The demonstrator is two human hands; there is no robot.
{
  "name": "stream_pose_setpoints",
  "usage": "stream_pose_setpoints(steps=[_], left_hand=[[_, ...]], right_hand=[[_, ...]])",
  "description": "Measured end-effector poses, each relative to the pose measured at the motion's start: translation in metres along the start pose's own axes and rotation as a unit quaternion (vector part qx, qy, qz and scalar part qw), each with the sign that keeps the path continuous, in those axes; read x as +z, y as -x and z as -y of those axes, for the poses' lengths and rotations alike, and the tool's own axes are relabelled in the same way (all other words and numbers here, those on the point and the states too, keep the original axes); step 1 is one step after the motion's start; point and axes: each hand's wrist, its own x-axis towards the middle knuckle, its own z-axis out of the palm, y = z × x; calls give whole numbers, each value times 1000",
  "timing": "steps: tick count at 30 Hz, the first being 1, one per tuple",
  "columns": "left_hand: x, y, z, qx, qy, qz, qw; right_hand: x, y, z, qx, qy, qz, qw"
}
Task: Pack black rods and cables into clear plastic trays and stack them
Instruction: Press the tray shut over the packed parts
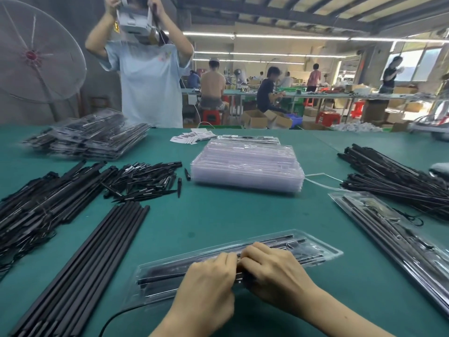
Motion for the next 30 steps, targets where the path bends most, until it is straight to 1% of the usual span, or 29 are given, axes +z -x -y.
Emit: stream_pose_setpoints(steps=[8,10,12,14,16,18,19,20,22,25,26,28,30], left_hand=[[3,-1,4,-2,21,11,1000],[7,-1,4,-18,29,12,999],[5,0,2,-23,37,38,998],[2,0,2,-52,54,64,995],[7,0,4,-68,29,32,997],[4,0,3,-64,2,13,998],[1,1,1,-64,16,17,998],[-2,1,-1,-44,18,22,999],[-1,-1,-1,-28,-5,-6,1000],[-7,1,-1,-42,17,49,998],[-3,2,1,-50,27,42,998],[5,3,6,-50,19,3,999],[-1,4,7,-50,1,22,999]], right_hand=[[8,0,1,-44,-27,18,998],[9,0,0,-52,-36,28,998],[9,-1,0,-62,-35,29,997],[9,-1,1,-74,-21,18,997],[11,-1,3,-72,-1,-13,997],[13,0,5,-62,19,-44,997],[14,0,6,-57,25,-53,997],[14,1,7,-53,31,-57,996],[13,1,8,-53,44,-54,996],[11,-1,7,-67,44,-40,996],[10,-3,6,-76,42,-30,996],[8,-6,3,-98,46,-10,994],[8,-8,1,-112,40,5,993]])
